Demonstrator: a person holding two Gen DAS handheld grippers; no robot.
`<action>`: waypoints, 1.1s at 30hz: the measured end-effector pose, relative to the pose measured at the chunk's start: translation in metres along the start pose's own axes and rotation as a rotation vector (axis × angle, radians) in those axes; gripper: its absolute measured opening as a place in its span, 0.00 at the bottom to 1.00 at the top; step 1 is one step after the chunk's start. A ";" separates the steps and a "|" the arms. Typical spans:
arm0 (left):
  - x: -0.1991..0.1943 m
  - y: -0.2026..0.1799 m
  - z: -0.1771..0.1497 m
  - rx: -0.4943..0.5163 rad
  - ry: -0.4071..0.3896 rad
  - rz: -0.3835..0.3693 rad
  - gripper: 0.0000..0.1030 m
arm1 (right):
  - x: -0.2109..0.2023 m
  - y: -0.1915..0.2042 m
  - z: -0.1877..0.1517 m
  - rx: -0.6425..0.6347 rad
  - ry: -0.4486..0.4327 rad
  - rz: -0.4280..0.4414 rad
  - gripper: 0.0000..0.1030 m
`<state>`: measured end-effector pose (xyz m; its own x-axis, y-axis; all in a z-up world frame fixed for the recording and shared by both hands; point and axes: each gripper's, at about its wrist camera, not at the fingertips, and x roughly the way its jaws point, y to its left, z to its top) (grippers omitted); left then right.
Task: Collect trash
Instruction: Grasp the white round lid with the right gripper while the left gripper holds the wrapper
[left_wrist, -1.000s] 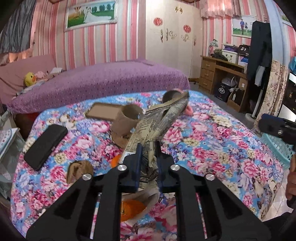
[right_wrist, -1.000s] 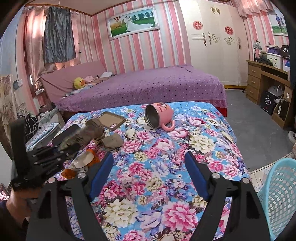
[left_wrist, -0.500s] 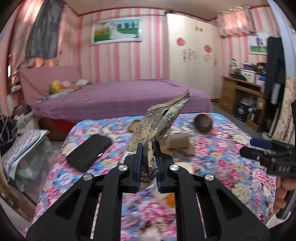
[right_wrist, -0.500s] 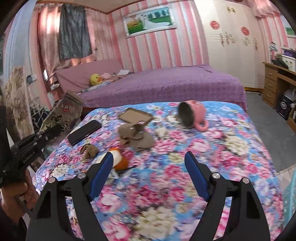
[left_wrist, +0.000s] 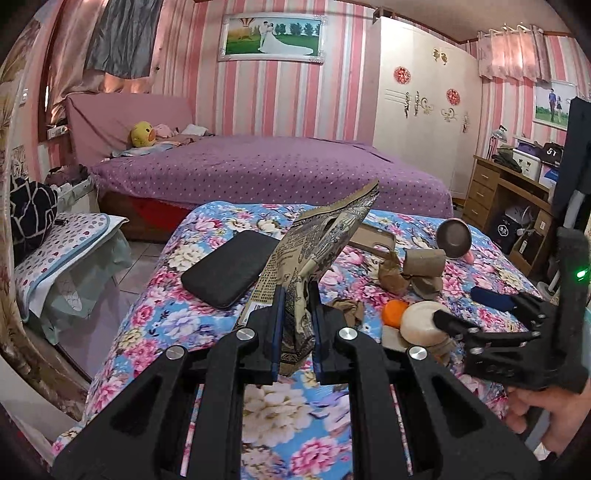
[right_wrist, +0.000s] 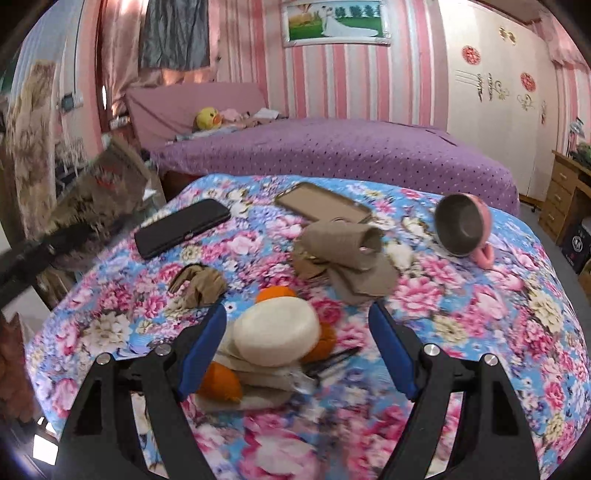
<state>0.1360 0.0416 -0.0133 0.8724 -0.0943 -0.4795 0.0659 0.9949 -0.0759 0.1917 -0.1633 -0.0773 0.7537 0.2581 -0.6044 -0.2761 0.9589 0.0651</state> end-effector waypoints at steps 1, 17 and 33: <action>0.000 0.003 0.000 -0.008 0.002 -0.002 0.10 | 0.006 0.004 0.000 -0.008 0.010 -0.010 0.76; -0.003 0.008 -0.001 -0.024 0.005 -0.026 0.10 | -0.006 0.005 0.006 0.003 -0.009 -0.005 0.59; -0.001 -0.076 0.003 0.036 -0.027 -0.124 0.10 | -0.143 -0.111 -0.006 0.120 -0.185 -0.146 0.59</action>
<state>0.1312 -0.0336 -0.0042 0.8694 -0.2159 -0.4445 0.1907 0.9764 -0.1012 0.1109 -0.3070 -0.0025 0.8797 0.1220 -0.4596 -0.0915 0.9919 0.0881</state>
